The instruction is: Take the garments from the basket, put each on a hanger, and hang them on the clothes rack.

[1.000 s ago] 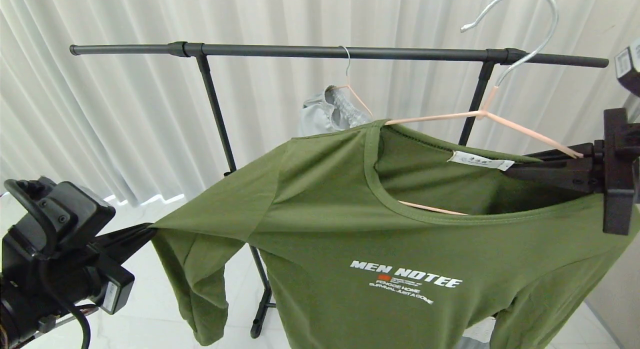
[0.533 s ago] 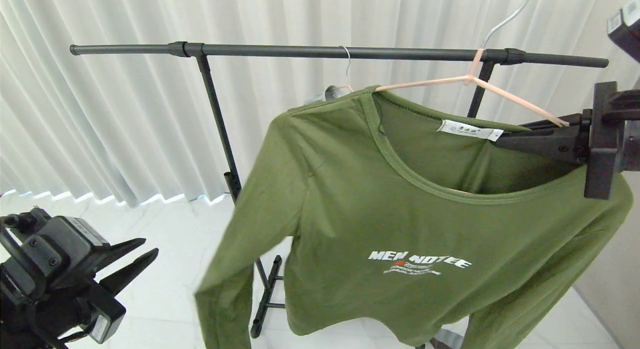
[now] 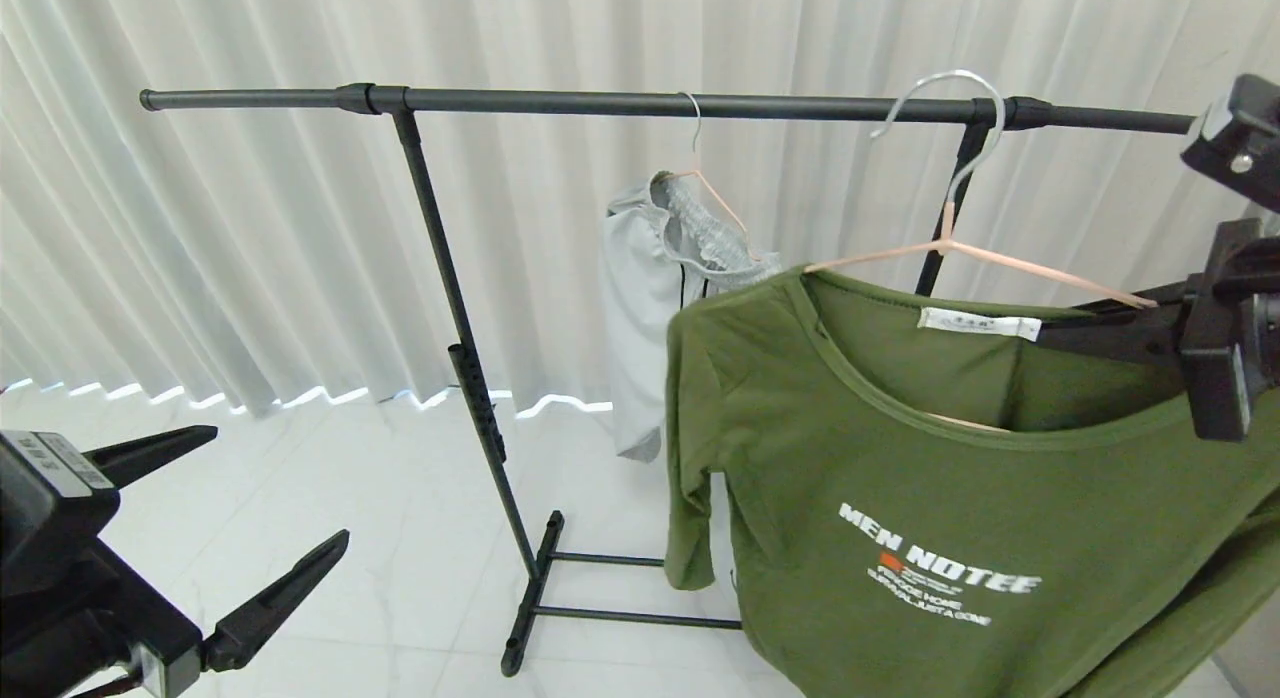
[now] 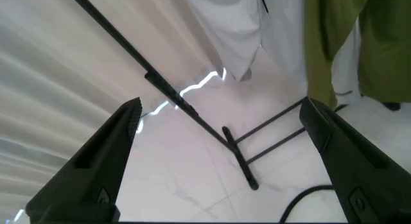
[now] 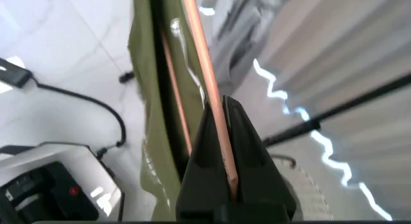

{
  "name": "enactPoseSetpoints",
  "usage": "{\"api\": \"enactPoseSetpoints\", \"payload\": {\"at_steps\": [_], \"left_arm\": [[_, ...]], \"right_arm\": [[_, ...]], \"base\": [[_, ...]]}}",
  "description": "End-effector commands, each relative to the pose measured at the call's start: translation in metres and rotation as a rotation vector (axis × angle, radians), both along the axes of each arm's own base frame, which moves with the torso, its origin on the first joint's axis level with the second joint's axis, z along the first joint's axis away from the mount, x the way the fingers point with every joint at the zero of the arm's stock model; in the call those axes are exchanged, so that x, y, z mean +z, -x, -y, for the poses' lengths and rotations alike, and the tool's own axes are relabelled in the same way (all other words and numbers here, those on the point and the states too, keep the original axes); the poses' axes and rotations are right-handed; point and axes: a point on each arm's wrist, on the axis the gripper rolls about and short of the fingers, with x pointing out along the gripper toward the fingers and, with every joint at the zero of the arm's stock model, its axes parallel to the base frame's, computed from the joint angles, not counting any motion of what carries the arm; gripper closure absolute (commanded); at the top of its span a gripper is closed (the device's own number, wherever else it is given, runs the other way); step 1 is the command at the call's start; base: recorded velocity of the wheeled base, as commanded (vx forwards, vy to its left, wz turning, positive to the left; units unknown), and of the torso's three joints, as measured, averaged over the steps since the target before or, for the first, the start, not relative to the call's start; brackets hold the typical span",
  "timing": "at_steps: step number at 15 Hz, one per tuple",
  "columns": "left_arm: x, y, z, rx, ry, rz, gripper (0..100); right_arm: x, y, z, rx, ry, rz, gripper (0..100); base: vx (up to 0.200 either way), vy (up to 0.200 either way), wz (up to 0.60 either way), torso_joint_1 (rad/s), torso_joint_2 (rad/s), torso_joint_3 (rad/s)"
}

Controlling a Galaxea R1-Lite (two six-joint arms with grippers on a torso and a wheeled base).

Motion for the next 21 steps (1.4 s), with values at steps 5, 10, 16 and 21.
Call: {"api": "enactPoseSetpoints", "payload": {"at_steps": [5, 10, 16, 21], "left_arm": [[0.002, -0.001, -0.005, 0.049, 0.002, 0.01, 0], [0.0, 0.0, -0.005, 0.047, -0.007, 0.007, 0], [0.002, 0.0, -0.005, 0.047, -0.005, 0.013, 0], [0.001, 0.0, -0.005, 0.053, -0.004, 0.01, 0]], "right_arm": [[0.0, 0.017, 0.037, -0.237, 0.074, -0.042, 100], [-0.004, 0.025, 0.056, -0.423, 0.149, -0.093, 100], [0.015, 0.002, 0.057, -0.558, -0.012, -0.084, 100], [0.021, -0.024, 0.046, -0.532, -0.078, 0.013, 100]], "base": [[0.0, 0.0, 0.0, 0.0, 0.0, 0.0], [0.0, 0.0, 0.0, 0.0, 0.0, 0.0], [0.0, 0.0, 0.0, 0.0, 0.0, 0.0], [0.12, 0.0, 0.0, -0.003, 0.0, 0.001]]}}
